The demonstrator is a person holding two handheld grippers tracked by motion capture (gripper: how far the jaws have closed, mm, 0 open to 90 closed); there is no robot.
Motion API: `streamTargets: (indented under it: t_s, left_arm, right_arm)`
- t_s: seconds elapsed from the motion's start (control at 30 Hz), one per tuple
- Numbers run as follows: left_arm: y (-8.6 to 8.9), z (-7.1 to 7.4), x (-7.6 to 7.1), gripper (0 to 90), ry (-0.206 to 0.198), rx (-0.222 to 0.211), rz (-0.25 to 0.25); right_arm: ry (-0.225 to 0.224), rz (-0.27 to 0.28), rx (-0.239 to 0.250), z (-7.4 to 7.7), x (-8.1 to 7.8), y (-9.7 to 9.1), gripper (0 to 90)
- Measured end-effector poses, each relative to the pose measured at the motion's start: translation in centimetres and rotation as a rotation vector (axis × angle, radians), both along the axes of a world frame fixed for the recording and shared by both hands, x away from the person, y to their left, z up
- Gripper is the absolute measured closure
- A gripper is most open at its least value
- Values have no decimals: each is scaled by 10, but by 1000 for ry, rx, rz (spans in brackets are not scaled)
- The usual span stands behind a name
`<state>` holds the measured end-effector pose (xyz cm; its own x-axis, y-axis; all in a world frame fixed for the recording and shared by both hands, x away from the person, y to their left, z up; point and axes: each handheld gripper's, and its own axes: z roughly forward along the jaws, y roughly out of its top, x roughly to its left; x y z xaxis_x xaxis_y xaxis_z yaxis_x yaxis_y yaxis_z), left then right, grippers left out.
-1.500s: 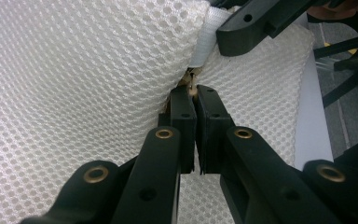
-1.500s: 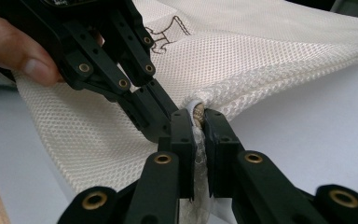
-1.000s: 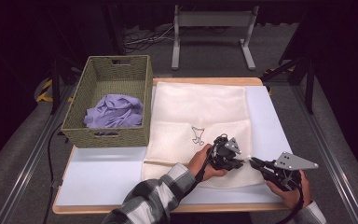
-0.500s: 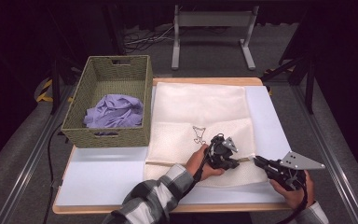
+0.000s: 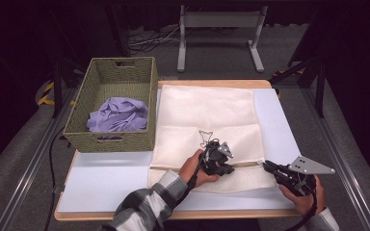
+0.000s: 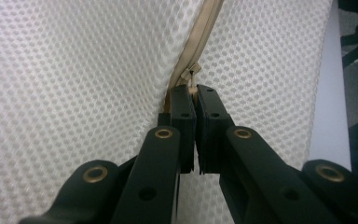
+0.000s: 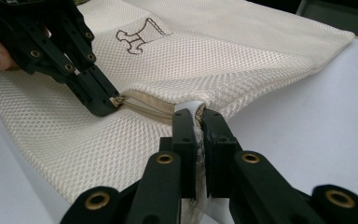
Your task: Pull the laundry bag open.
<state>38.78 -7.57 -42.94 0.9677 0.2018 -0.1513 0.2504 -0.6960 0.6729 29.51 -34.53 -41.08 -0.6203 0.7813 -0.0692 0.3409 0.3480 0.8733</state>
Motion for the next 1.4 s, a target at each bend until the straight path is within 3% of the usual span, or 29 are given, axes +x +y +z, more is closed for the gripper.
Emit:
streamTargets:
  t_s: [0.13, 0.23, 0.33, 0.43, 0.57, 0.83, 1.07, 1.2, 1.23, 1.4]
  left_arm:
    - [15, 1, -3, 871, -10, 26, 6]
    - [27, 1, -4, 871, 7, 14, 24]
    - [35, 0, -7, 870, -14, 22, 27]
    - [44, 2, -8, 870, -1, 4, 36]
    - [49, 1, -10, 871, -9, 9, 33]
    - [61, -3, -8, 871, 28, -8, 51]
    - [65, -4, -8, 871, 28, 0, 39]
    - [66, -7, -6, 871, 10, 38, 48]
    - [68, -7, -6, 871, 21, 45, 51]
    - [80, -4, -6, 872, 9, 46, 68]
  right_arm:
    - [11, 0, -4, -1, 2, 1, 852]
    - [21, -3, -9, -2, 2, 2, 852]
    - [33, 3, -17, -4, 3, 4, 852]
    - [47, 13, -17, -5, 4, 7, 852]
    - [50, 12, -37, -6, 4, 11, 852]
    - [57, 4, -35, -7, 5, 11, 852]
    - [46, 3, -57, -7, 4, 12, 852]
    - [43, -1, -75, -7, 4, 13, 852]
    - [44, -9, -82, -8, 4, 12, 852]
    - [45, -17, -69, -8, 4, 9, 852]
